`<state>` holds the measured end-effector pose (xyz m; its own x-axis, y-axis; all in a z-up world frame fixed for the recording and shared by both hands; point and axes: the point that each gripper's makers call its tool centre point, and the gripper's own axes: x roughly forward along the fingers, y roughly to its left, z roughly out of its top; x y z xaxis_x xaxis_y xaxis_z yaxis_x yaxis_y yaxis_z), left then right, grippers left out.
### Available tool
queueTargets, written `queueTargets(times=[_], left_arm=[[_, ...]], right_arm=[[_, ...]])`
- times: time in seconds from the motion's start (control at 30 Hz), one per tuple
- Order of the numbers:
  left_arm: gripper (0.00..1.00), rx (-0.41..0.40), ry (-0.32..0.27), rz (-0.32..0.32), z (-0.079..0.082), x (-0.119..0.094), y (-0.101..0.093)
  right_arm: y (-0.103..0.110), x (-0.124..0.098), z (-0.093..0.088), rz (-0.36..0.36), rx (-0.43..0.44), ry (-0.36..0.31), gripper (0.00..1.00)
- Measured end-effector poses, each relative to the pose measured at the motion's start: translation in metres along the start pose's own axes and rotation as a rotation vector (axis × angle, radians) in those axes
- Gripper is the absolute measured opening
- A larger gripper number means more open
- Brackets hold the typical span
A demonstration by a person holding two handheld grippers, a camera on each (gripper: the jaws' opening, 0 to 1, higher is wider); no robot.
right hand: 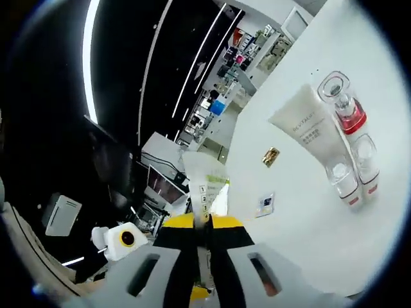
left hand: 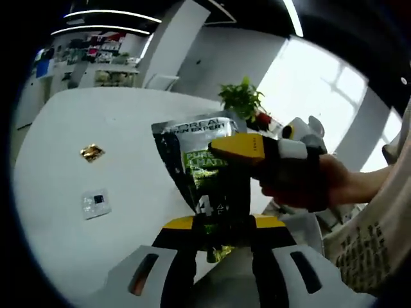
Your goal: Arrange the skincare products in the storage area until every visible bottle or jar stands upright without overlapping.
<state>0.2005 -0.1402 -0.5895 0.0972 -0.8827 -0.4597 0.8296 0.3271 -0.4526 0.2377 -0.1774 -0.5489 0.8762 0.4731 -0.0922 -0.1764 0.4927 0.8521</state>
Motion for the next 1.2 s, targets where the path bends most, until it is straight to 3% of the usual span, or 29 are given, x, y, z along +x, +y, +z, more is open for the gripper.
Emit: queueTargets(times=[0.1,0.2,0.3,0.37,0.43,0.53,0.67,0.77,0.83,0.87,0.9,0.97,1.03,1.1,1.13,1.2], left_arm=[[0.64,0.000,-0.020,0.003,0.005,-0.008,0.006],[0.95,-0.116,-0.111,-0.048,0.024,-0.015,0.006],[0.96,-0.169,-0.162,-0.175,0.042,-0.024,-0.002],[0.96,-0.173,-0.152,-0.271,0.049,-0.027,-0.014],[0.90,-0.196,-0.124,-0.398,0.052,-0.030,-0.034],[0.69,-0.203,-0.109,-0.525,0.057,-0.035,-0.055],[0.38,-0.219,-0.150,-0.592,0.066,-0.039,-0.067],[0.15,-0.223,-0.194,-0.561,0.073,-0.040,-0.064],[0.10,-0.270,-0.215,-0.509,0.076,-0.038,-0.057],[0.02,-0.298,-0.224,-0.505,0.078,-0.038,-0.056],[0.00,-0.330,-0.261,-0.491,0.083,-0.039,-0.054],[0.00,-0.341,-0.281,-0.445,0.083,-0.037,-0.051],[0.00,-0.352,-0.337,-0.442,0.089,-0.039,-0.055],[0.00,-0.415,-0.390,-0.433,0.094,-0.040,-0.056],[0.00,-0.439,-0.421,-0.432,0.097,-0.041,-0.056],[0.00,-0.503,-0.498,-0.442,0.105,-0.045,-0.054]], right_arm=[[0.002,-0.004,0.002,0.023,0.011,0.001,0.02],[0.011,-0.010,0.005,0.107,0.048,0.019,0.02],[0.031,-0.017,0.012,0.242,0.071,0.052,0.02],[0.048,-0.023,0.017,0.333,0.078,0.078,0.02],[0.068,-0.029,0.022,0.426,0.093,0.091,0.02],[0.083,-0.032,0.030,0.492,0.116,0.096,0.02],[0.088,-0.032,0.035,0.501,0.103,0.098,0.02],[0.078,-0.029,0.036,0.446,0.069,0.095,0.02],[0.073,-0.028,0.040,0.421,0.056,0.086,0.02],[0.067,-0.026,0.042,0.385,0.021,0.077,0.02],[0.061,-0.023,0.044,0.335,-0.051,0.056,0.02],[0.066,-0.021,0.051,0.330,-0.148,-0.028,0.07],[0.077,-0.020,0.054,0.356,-0.088,-0.090,0.20],[0.081,-0.018,0.050,0.371,0.004,-0.099,0.35],[0.080,-0.017,0.045,0.357,-0.016,-0.092,0.37],[0.078,-0.016,0.032,0.324,-0.046,-0.089,0.26]])
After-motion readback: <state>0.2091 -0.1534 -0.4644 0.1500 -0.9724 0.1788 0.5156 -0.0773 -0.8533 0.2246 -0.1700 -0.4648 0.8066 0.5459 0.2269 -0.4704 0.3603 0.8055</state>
